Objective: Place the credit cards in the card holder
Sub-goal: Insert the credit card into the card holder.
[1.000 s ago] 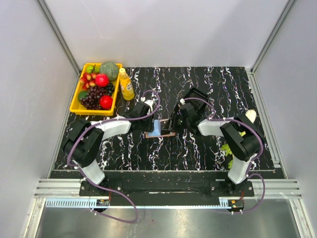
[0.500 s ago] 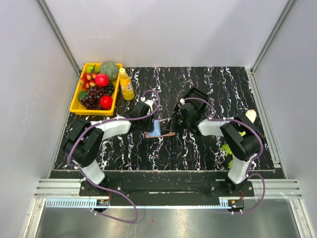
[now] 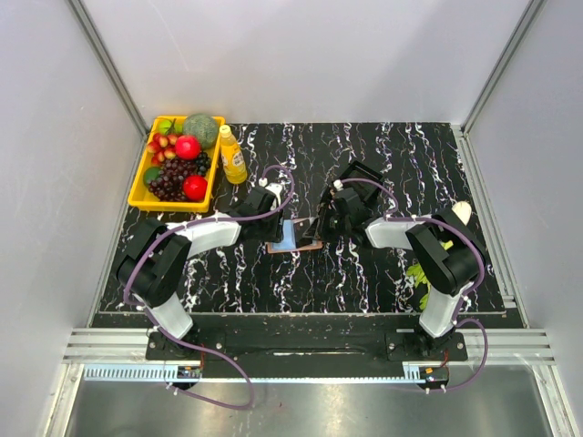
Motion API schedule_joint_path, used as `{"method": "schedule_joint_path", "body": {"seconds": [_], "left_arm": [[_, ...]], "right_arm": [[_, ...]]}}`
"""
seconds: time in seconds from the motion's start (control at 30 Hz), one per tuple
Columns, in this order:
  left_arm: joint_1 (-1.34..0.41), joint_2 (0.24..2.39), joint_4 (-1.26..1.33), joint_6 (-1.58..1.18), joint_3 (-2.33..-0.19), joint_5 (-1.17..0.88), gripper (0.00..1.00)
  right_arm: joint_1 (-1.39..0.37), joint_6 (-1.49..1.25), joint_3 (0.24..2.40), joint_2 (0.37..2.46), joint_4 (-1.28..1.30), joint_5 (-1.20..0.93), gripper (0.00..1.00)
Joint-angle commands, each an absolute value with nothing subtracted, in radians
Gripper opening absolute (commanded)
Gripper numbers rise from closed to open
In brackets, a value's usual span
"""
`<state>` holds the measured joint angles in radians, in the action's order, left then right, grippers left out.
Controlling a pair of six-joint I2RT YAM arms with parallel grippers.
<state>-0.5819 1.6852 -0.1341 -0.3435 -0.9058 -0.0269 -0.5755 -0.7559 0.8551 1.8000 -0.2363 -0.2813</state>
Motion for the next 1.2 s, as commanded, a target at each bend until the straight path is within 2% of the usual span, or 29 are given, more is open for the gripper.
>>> {"method": "schedule_joint_path", "body": {"seconds": [0.0,0.1,0.17,0.33,0.43,0.47,0.8,1.17], "left_arm": [[-0.580,1.709,-0.189,-0.333,-0.884,-0.023,0.40],[-0.580,1.710,-0.189,-0.333,-0.884,-0.021,0.40],[-0.580,1.709,-0.189,-0.331,-0.882,-0.020,0.40],[-0.578,1.703,-0.193,-0.331,-0.879,-0.018,0.40],[-0.578,1.694,-0.196,-0.330,-0.879,-0.014,0.40],[-0.580,1.689,-0.199,-0.330,-0.880,-0.011,0.40],[-0.580,1.658,-0.222,-0.325,-0.887,-0.005,0.41],[-0.580,1.657,-0.221,-0.330,-0.884,0.018,0.41]], "right_arm": [[-0.566,-0.744,0.856,1.756,-0.247,-0.287,0.25],[-0.566,-0.746,0.856,1.758,-0.253,-0.291,0.25],[-0.566,-0.747,0.854,1.758,-0.253,-0.294,0.19],[-0.563,-0.749,0.838,1.733,-0.265,-0.282,0.14],[-0.563,-0.750,0.848,1.740,-0.264,-0.302,0.06],[-0.563,-0.756,0.848,1.744,-0.276,-0.311,0.01],[-0.563,-0.819,0.827,1.773,-0.406,-0.385,0.00],[-0.563,-0.808,0.827,1.832,-0.428,-0.370,0.00]]}}
